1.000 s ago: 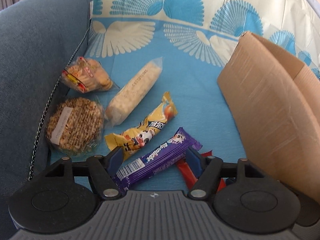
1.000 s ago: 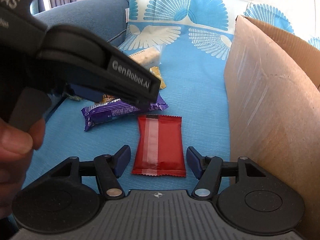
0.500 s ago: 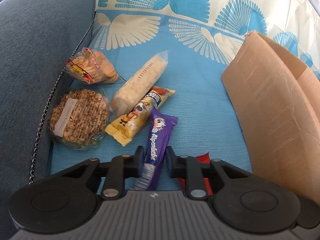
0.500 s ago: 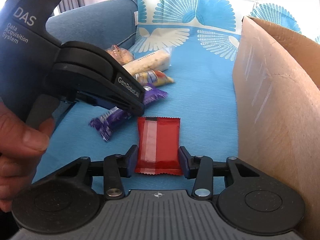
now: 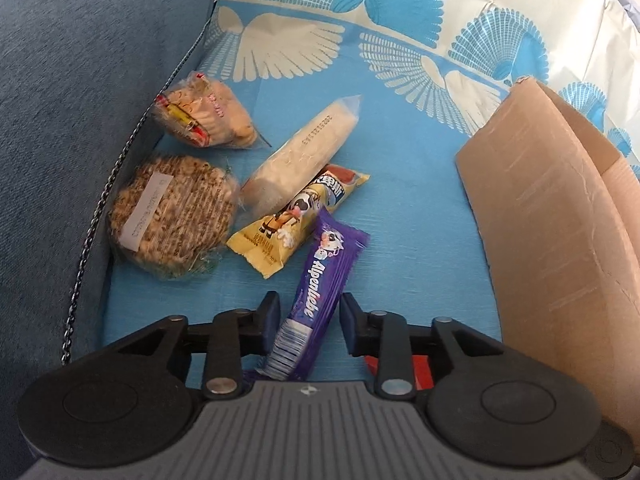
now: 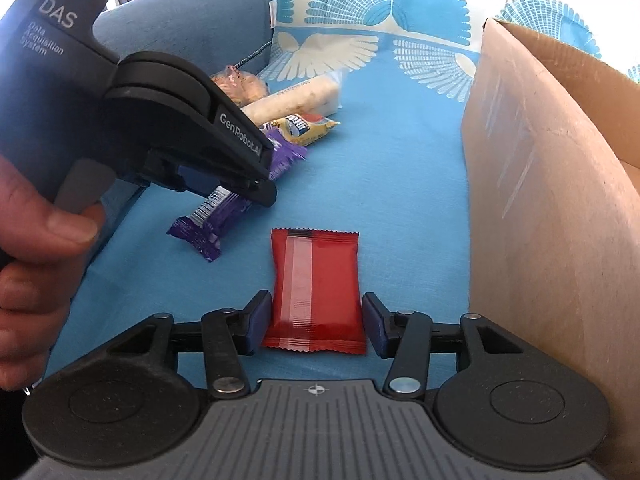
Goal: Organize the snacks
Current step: 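Grasp the red packet with the right tool while left tool grasps purple chocolate bar, then carry the purple bar in the left tool while right tool carries red packet over box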
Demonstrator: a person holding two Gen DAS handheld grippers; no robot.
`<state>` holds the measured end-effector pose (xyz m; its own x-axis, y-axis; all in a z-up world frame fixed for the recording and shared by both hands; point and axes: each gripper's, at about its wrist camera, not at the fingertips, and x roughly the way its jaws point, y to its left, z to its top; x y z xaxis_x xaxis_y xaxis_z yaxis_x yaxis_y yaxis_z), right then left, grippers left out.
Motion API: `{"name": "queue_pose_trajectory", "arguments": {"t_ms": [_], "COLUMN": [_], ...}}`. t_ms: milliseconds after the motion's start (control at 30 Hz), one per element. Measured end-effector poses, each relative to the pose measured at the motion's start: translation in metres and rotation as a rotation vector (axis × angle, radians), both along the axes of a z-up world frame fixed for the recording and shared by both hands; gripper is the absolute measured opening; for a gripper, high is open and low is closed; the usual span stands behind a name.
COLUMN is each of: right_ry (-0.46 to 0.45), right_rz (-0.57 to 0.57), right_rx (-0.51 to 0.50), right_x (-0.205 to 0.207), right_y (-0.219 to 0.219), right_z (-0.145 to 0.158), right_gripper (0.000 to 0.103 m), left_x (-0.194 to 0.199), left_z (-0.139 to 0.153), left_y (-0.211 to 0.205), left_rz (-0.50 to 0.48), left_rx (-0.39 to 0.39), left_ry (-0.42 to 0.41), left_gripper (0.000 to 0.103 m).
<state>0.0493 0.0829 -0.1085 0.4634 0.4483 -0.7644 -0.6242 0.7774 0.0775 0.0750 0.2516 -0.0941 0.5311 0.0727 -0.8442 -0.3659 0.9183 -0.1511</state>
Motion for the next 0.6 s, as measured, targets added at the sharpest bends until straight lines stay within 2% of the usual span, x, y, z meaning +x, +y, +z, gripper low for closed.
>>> {"name": "queue_pose_trajectory", "arguments": {"t_ms": [233,267,333,400,500,600], "right_ry": [-0.012,-0.015,-0.024,-0.03,-0.05,-0.095], "right_rz": [-0.01,-0.007,-0.001,0.005,0.016,0.038], "right_rx": [0.016,0.016,0.017,0.017,0.029,0.062], "right_x": [0.0,0.0,-0.002,-0.004,-0.009,-0.018], "right_y": [-0.003,-0.001,-0.002,-0.003,-0.008,-0.013], "right_z": [-0.003,-0.003,-0.002,0.0,0.006,0.022], "right_gripper": [0.051,0.048,0.046,0.045,0.044,0.044], "left_x": [0.004,0.004,0.004,0.003,-0.002,-0.012], "left_z": [-0.002,-0.002,0.0,0.002,0.012,0.029], "left_y": [-0.005,-0.005,-0.005,-0.005,-0.008,-0.011], "left_rz": [-0.024,-0.026,-0.03,-0.031,-0.036,-0.04], "left_rx": [0.034,0.039,0.036,0.028,0.032,0.037], "left_ry": [0.001,0.001,-0.001,-0.013,-0.06,-0.146], "left_gripper": [0.038,0.037,0.024,0.02,0.018,0.017]}}
